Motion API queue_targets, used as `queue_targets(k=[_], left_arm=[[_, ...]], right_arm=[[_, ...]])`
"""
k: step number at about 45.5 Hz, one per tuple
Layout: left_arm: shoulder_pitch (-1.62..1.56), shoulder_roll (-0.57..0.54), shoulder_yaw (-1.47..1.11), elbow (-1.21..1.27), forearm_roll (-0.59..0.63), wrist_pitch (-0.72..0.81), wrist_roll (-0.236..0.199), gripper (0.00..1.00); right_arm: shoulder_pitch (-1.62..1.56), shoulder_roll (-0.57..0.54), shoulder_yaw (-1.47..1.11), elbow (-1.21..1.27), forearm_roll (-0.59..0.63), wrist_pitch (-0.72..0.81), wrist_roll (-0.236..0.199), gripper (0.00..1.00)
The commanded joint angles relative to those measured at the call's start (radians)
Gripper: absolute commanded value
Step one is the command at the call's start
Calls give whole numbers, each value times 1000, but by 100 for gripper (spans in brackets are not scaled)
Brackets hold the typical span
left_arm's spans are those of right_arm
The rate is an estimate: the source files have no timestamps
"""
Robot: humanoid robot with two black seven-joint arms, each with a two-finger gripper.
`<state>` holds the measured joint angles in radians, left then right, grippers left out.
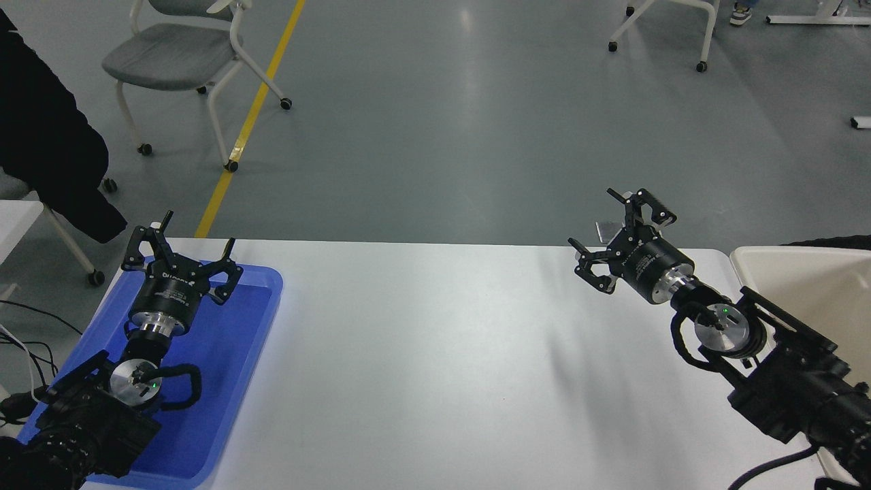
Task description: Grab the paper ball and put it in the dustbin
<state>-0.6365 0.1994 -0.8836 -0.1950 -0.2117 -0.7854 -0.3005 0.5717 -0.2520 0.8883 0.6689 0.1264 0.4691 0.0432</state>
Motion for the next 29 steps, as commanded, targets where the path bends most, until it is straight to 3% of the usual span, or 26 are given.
queue_targets(k=[1, 16, 29], left_arm=[[0, 0, 0, 0, 0, 0, 0, 100], [0, 0, 0, 0, 0, 0, 0, 100], [0, 0, 0, -3, 0, 0, 0, 100]], right_arm=[[-61, 22, 34, -124, 75, 149, -2, 100], [-122, -16, 35, -203, 82, 270, 0, 100], [-131, -20, 35, -201, 82, 273, 0, 100]])
